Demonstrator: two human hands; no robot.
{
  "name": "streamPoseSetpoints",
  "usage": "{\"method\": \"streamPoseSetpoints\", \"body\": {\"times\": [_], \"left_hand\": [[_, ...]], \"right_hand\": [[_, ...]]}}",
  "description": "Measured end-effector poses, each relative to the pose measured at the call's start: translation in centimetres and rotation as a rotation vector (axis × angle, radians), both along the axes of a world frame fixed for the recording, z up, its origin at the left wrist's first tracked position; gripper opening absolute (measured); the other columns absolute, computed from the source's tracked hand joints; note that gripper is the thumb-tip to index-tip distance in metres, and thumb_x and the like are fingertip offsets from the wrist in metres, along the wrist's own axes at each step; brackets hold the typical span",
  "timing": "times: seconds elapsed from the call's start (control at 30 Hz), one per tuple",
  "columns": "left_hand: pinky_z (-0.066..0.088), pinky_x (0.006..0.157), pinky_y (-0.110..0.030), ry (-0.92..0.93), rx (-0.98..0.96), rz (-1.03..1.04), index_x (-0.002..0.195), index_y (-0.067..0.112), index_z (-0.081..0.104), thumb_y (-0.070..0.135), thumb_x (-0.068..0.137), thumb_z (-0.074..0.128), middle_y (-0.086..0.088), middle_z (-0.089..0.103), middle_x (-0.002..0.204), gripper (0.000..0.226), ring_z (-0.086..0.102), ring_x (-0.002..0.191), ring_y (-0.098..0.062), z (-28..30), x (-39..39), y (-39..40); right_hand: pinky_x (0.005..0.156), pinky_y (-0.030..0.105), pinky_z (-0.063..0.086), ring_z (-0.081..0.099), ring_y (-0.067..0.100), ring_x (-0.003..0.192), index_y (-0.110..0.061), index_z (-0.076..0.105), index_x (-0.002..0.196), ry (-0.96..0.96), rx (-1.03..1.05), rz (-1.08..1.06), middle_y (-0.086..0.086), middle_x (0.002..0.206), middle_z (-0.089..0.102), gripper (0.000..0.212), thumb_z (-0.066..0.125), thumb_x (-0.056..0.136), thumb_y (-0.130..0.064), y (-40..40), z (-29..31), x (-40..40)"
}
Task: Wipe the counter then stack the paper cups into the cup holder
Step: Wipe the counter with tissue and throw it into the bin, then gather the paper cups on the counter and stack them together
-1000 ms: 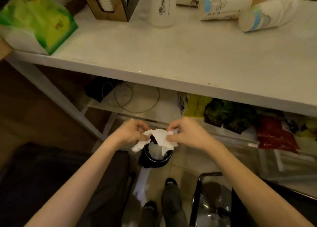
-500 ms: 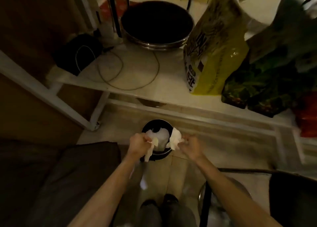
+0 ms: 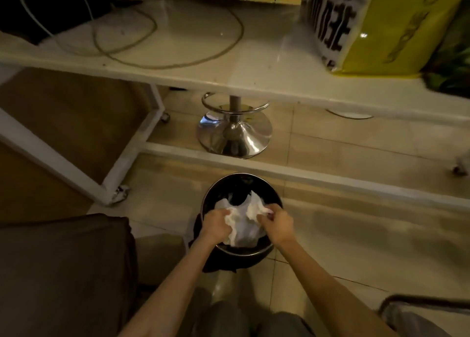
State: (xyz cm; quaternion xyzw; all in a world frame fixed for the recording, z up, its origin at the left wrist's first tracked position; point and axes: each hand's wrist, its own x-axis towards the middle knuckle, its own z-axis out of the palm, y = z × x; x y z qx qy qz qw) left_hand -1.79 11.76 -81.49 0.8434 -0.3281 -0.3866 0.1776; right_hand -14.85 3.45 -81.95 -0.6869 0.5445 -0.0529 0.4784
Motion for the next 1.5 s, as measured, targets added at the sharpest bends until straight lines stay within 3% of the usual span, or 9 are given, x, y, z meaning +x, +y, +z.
{"method": "streamPoseSetpoints", "body": {"times": [0.27, 0.43, 0.57, 0.73, 0.87, 1.07, 1.27, 1.4, 1.5], "left_hand": [[0.034, 0.103, -0.033, 0.121, -0.059, -0.002, 0.142, 0.017, 0.023, 0.009, 0.079, 0.061, -0.013, 0.035, 0.147, 0.074, 0.035, 0.133, -0.03, 2.0, -0.2, -0.1], [0.032, 0.11, -0.039, 0.184, -0.161, -0.023, 0.142, 0.019, 0.022, 0.008, 0.075, 0.066, -0.013, 0.032, 0.148, 0.081, 0.032, 0.135, -0.027, 11.3, -0.4, 0.7], [0.032, 0.103, -0.029, 0.247, -0.226, -0.062, 0.141, 0.018, 0.022, 0.009, 0.074, 0.069, -0.012, 0.036, 0.144, 0.082, 0.035, 0.132, -0.024, 21.9, -0.7, 1.4], [0.04, 0.09, -0.016, 0.294, -0.298, -0.101, 0.138, 0.009, 0.026, 0.013, 0.07, 0.075, -0.01, 0.05, 0.13, 0.084, 0.049, 0.119, -0.019, 36.6, -0.5, 1.8], [0.045, 0.091, -0.025, 0.229, -0.243, -0.234, 0.135, 0.014, 0.03, 0.03, 0.068, 0.076, -0.01, 0.054, 0.125, 0.083, 0.054, 0.108, -0.018, 48.2, -0.3, 2.1], [0.041, 0.095, -0.026, 0.136, -0.124, -0.55, 0.131, 0.02, 0.037, 0.041, 0.073, 0.068, -0.005, 0.056, 0.122, 0.069, 0.053, 0.106, -0.015, 62.7, -0.8, 2.8], [0.049, 0.09, -0.042, 0.116, -0.231, -0.697, 0.105, 0.017, 0.059, 0.035, 0.073, 0.07, -0.001, 0.067, 0.101, 0.038, 0.063, 0.09, -0.013, 71.2, -1.6, 3.0], [0.051, 0.082, -0.028, 0.095, -0.454, -0.628, 0.104, 0.02, 0.059, 0.029, 0.074, 0.07, 0.0, 0.068, 0.097, 0.033, 0.064, 0.09, -0.013, 75.2, -2.4, 2.0], [0.054, 0.079, -0.031, 0.084, -0.598, -0.518, 0.107, 0.024, 0.056, 0.031, 0.074, 0.069, 0.001, 0.069, 0.1, 0.036, 0.065, 0.09, -0.014, 77.1, -3.0, 0.5]], "right_hand": [[0.093, 0.036, 0.044, 0.054, 0.034, 0.114, -0.007, 0.036, 0.133, -0.011, 0.01, 0.053, 0.021, 0.125, 0.055, 0.062, 0.066, 0.079, -0.017, -0.1, 2.3, 0.0], [0.101, 0.042, 0.043, 0.045, 0.031, 0.124, -0.009, 0.03, 0.135, 0.003, -0.029, 0.146, 0.014, 0.136, 0.042, 0.083, 0.076, 0.067, -0.024, 0.5, 11.1, -0.9], [0.098, 0.032, 0.04, 0.046, 0.028, 0.124, -0.008, 0.031, 0.135, -0.048, -0.057, 0.17, 0.014, 0.138, 0.043, 0.084, 0.077, 0.067, -0.025, 1.4, 20.9, -1.6], [0.073, 0.016, 0.042, 0.054, 0.022, 0.109, -0.012, 0.035, 0.135, -0.178, -0.119, 0.133, 0.008, 0.131, 0.047, 0.077, 0.076, 0.071, -0.025, 2.6, 34.7, -2.2], [0.074, 0.024, 0.046, 0.057, 0.014, 0.09, -0.017, 0.039, 0.13, -0.231, -0.203, 0.19, -0.003, 0.107, 0.05, 0.071, 0.075, 0.07, -0.03, 3.4, 46.4, -2.6], [0.072, 0.028, 0.049, 0.061, 0.017, 0.086, -0.023, 0.047, 0.119, -0.202, -0.312, 0.317, -0.002, 0.102, 0.057, 0.055, 0.071, 0.071, -0.037, 4.8, 60.1, -4.7], [0.067, 0.017, 0.047, 0.062, 0.009, 0.08, -0.028, 0.056, 0.103, -0.237, -0.434, 0.304, -0.003, 0.09, 0.067, 0.034, 0.068, 0.074, -0.04, 5.6, 68.5, -6.3], [0.068, 0.025, 0.051, 0.064, 0.014, 0.075, -0.025, 0.059, 0.099, -0.382, -0.485, 0.169, 0.001, 0.081, 0.068, 0.027, 0.07, 0.074, -0.027, 4.4, 72.7, -6.6], [0.067, 0.026, 0.05, 0.062, 0.012, 0.073, -0.025, 0.058, 0.102, -0.47, -0.533, 0.041, -0.002, 0.08, 0.067, 0.032, 0.071, 0.073, -0.025, 2.5, 75.2, -6.9]]}}
